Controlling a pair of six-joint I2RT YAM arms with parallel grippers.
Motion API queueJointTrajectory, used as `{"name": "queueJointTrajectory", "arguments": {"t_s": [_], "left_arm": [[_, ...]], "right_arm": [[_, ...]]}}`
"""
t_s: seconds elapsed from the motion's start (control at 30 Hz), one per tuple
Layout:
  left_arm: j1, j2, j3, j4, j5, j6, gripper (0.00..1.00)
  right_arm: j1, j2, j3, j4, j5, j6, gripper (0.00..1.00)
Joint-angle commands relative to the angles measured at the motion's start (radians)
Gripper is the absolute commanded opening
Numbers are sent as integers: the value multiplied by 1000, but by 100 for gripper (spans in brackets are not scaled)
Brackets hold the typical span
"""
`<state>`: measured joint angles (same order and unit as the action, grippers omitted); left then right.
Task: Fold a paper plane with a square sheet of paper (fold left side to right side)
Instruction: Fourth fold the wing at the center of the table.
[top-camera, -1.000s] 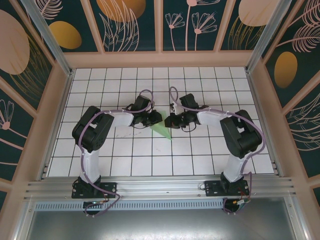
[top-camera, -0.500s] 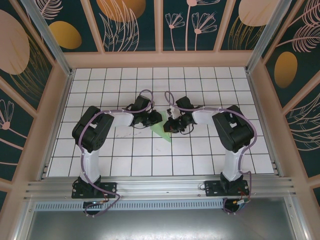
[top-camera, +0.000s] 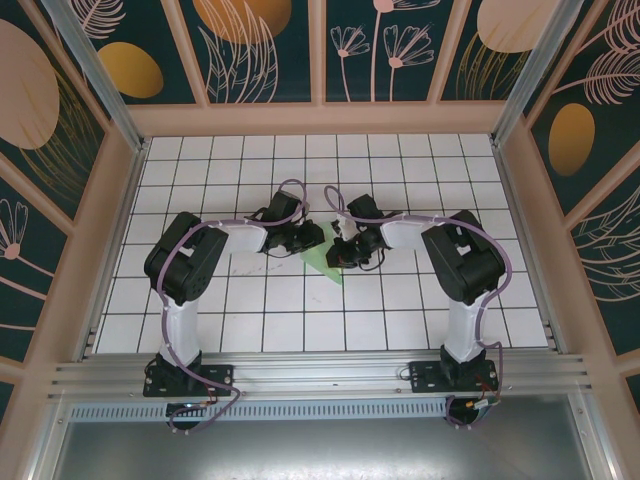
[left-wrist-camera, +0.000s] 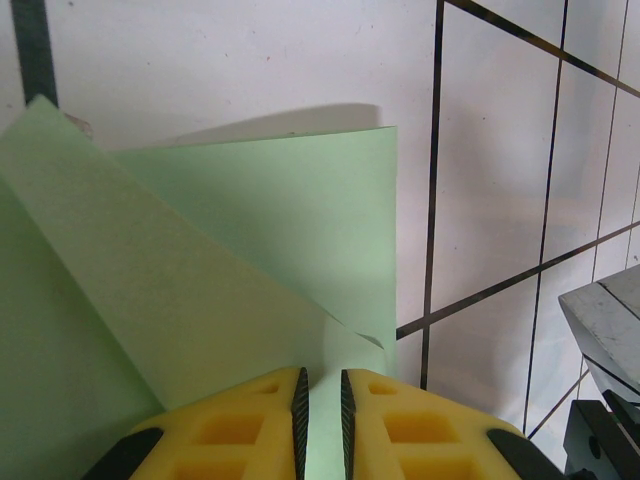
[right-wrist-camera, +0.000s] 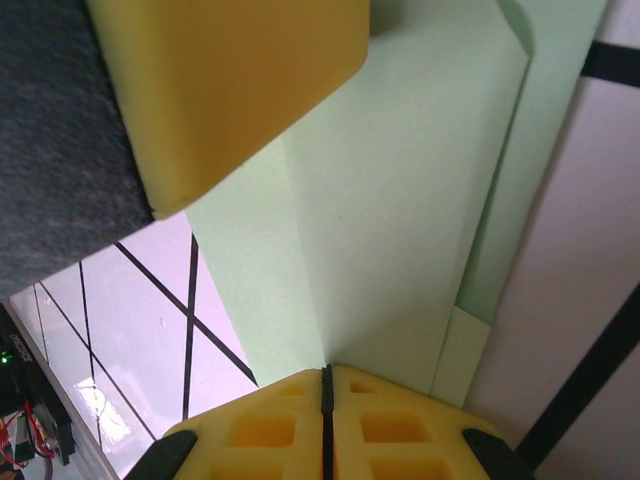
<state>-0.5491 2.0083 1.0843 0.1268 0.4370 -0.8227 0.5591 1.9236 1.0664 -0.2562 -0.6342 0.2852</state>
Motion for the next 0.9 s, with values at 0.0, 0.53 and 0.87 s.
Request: {"name": "queueJointTrajectory", "arguments": {"t_s": [0.0,0.53,0.87], "left_arm": [[-3,61,-37,-129,-78,17,19],[-3,60,-38,-126,-78,14,19],[-3,55,-41,-123,-78,14,19]], "right_arm": [[13,-11,-8,-106,37,-30,10],[7,-157,19,-88,45,-2,11],[30,-140,-37,5,-88,70,12]]}}
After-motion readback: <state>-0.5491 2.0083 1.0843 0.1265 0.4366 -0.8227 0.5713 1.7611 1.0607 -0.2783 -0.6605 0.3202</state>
